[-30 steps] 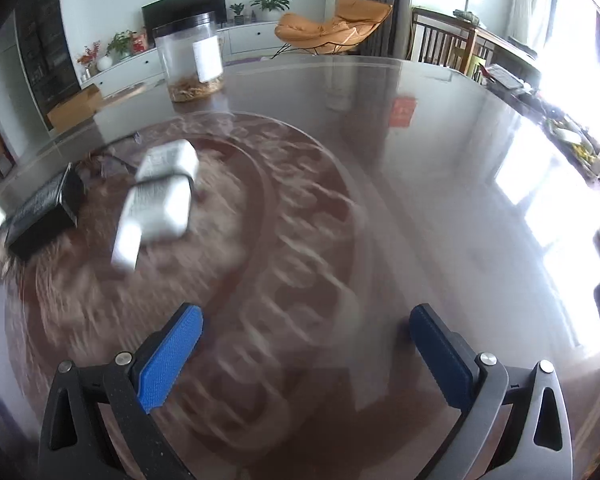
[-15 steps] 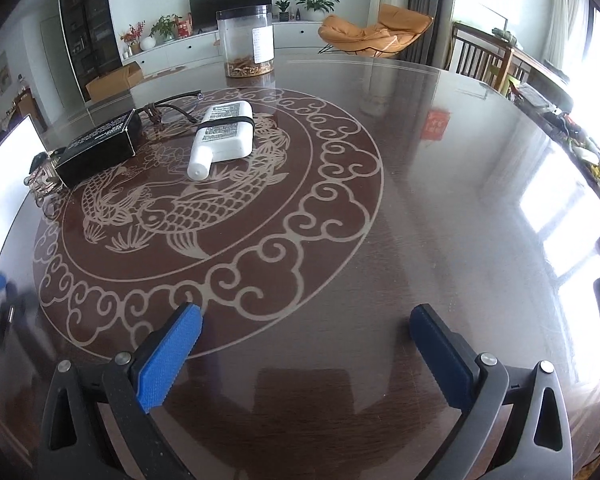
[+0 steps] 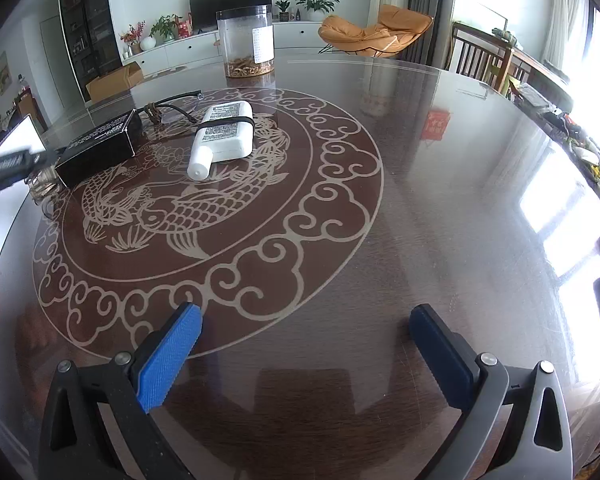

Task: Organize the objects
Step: 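Grasp the silver rhinestone bow with the left tool and lift it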

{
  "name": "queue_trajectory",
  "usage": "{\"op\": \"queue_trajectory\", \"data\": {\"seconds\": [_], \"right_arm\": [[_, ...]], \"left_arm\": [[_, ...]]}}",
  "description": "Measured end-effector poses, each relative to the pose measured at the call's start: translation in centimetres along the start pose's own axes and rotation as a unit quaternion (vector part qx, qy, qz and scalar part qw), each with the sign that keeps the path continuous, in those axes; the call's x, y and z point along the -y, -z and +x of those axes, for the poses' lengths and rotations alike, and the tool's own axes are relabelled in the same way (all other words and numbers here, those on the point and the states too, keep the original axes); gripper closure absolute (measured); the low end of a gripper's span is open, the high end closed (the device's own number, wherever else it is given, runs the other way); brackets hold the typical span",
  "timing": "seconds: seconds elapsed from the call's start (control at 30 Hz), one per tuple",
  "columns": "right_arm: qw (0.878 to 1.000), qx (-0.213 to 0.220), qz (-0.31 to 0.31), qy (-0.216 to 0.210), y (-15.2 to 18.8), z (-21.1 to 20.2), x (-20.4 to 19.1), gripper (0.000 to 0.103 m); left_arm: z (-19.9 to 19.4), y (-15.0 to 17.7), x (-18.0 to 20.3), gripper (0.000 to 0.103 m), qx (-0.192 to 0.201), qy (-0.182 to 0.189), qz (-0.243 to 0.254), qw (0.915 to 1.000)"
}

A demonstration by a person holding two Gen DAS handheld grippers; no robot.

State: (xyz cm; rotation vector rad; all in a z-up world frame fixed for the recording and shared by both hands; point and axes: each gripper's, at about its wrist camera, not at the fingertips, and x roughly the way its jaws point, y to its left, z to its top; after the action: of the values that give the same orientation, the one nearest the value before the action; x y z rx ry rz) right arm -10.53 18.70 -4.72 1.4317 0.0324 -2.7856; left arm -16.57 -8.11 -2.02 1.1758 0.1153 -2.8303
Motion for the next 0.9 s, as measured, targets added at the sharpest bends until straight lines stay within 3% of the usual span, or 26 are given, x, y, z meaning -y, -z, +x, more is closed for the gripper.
{"op": "queue_trajectory", "data": {"seconds": [0.1,0.2,0.27,0.3,0.43,0.6,0.67,0.73,0.9], "right_arm": [[1.0,0.0,0.0,0.0,0.0,0.1,0.0,0.0],[1.0,0.0,0.0,0.0,0.0,0.1,0.0,0.0],[1.0,0.0,0.0,0.0,0.0,0.1,0.0,0.0],[1.0,0.0,0.0,0.0,0.0,0.1,0.0,0.0],[1.0,0.0,0.0,0.0,0.0,0.1,0.0,0.0],[1.0,0.0,0.0,0.0,0.0,0.1,0.0,0.0],[1.0,0.0,0.0,0.0,0.0,0.0,0.0,0.0],[1.0,0.0,0.0,0.0,0.0,0.0,0.0,0.0],[1.0,0.0,0.0,0.0,0.1,0.0,-0.1,0.0]], "left_arm": [[-4.4,4.1,0.6,0.073,0.0,0.033,0.003,0.9995],[-7.1,7.5,0.9,0.067,-0.006,0.034,0.014,0.9993],[-7.7,9.1,1.5,0.019,-0.018,0.053,0.034,0.9979],[-7.7,9.7,2.0,0.011,-0.018,0.055,0.049,0.9971],[-7.3,9.1,3.0,0.009,-0.006,0.023,0.084,0.9961],[-5.9,8.9,1.3,0.007,-0.039,0.014,0.042,0.9983],[-4.4,9.5,0.1,0.004,-0.082,0.03,0.007,0.9962],[-4.2,9.3,-0.1,0.0,-0.081,0.043,0.002,0.9957],[-3.6,9.6,2.1,0.0,-0.094,0.011,0.049,0.9943]]}}
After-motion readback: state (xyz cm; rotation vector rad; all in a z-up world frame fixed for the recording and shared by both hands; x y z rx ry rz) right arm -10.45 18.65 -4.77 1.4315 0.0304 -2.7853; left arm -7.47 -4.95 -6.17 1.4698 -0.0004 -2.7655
